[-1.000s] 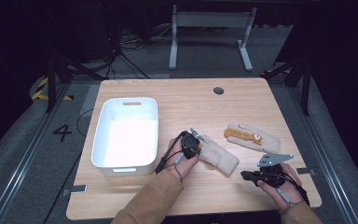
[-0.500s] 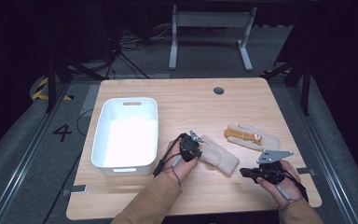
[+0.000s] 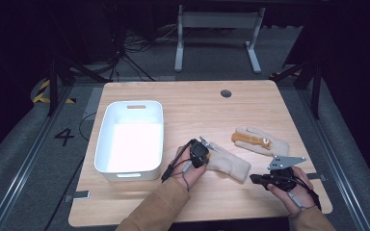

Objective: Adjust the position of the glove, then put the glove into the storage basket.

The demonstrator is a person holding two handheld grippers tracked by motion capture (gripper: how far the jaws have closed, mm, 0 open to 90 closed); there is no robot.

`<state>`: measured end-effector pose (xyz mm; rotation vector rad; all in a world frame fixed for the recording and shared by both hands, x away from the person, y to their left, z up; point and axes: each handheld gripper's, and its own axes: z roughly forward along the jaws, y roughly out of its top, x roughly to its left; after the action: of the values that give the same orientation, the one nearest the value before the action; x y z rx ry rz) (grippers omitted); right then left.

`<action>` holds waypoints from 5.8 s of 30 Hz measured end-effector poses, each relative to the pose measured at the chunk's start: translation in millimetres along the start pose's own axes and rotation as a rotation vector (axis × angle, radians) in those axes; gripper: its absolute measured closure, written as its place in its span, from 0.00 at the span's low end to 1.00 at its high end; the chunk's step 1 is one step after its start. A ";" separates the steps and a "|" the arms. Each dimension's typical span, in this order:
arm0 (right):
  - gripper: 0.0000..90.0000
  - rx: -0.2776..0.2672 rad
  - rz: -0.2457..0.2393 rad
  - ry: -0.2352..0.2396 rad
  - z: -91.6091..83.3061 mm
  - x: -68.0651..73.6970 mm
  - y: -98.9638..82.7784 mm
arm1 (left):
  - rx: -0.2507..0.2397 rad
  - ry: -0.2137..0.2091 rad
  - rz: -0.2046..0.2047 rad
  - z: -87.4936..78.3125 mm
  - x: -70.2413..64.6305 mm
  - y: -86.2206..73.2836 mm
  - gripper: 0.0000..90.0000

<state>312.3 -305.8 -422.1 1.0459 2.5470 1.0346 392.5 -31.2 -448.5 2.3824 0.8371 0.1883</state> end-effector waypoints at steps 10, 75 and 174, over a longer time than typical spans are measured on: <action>1.00 -0.002 -0.003 0.008 2.2 -2.9 4.0 | 0.046 -0.095 0.018 -7.6 -19.0 -7.7 0.93; 0.52 -0.112 0.052 -0.224 17.5 -96.5 44.3 | -0.143 -0.103 -0.069 -109.0 0.1 -57.3 0.43; 0.73 -0.132 -0.254 0.119 -4.9 -16.0 93.9 | -0.140 -0.100 -0.078 -113.3 1.6 -65.2 0.42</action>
<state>372.6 -271.9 -356.4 0.6244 2.5755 1.2037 323.7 66.3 -394.9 2.2055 0.8403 0.0919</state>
